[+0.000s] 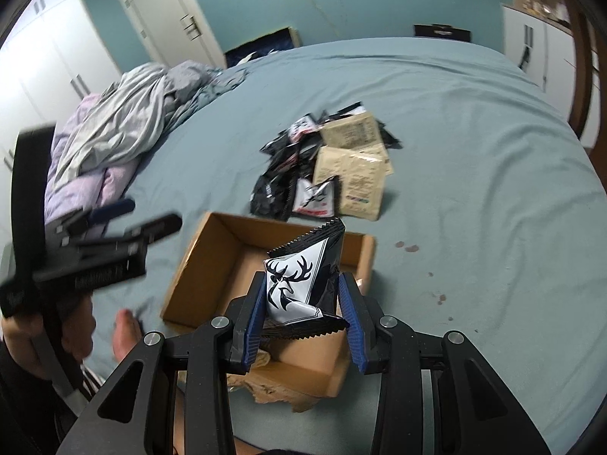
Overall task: Organize snacks
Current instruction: 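Carry the packet over the box and open the right gripper, then move the right gripper back toward the snack pile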
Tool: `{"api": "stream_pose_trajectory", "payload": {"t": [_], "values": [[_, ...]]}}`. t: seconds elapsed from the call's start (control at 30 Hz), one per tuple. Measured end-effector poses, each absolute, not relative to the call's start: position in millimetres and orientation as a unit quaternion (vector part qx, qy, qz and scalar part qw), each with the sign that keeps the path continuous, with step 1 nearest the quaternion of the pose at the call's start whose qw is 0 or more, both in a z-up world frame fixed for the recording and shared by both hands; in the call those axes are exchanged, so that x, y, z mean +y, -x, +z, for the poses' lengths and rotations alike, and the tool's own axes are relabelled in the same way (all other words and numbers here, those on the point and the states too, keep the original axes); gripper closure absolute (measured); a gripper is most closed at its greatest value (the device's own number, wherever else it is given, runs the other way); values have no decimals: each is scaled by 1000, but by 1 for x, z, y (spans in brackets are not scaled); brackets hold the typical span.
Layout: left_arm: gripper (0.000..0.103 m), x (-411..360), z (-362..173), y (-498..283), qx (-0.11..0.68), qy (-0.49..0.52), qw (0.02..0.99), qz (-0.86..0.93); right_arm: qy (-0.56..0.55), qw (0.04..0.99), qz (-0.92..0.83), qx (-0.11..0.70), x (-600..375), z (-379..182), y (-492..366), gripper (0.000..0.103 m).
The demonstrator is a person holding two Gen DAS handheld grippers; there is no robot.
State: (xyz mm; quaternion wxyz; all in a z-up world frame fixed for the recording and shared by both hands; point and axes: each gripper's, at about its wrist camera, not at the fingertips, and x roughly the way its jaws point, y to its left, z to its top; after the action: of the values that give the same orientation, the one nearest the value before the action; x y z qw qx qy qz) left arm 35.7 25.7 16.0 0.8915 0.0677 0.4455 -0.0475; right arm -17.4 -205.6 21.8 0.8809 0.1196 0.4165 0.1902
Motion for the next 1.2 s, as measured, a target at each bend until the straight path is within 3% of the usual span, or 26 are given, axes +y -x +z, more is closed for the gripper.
{"api": "stream_pose_trajectory", "payload": {"t": [0.5, 0.73, 0.8, 1.2], "values": [[15, 22, 14, -36, 447, -74, 890, -55, -113, 854, 208, 464, -195, 12, 3, 65], [15, 19, 16, -32, 444, -76, 891, -58, -129, 863, 176, 456, -199, 19, 5, 33], [15, 18, 16, -31, 443, -79, 891, -60, -125, 874, 149, 446, -203, 22, 7, 28], [15, 11, 21, -30, 441, -72, 892, -73, -77, 917, 36, 390, -220, 49, 8, 28]]}}
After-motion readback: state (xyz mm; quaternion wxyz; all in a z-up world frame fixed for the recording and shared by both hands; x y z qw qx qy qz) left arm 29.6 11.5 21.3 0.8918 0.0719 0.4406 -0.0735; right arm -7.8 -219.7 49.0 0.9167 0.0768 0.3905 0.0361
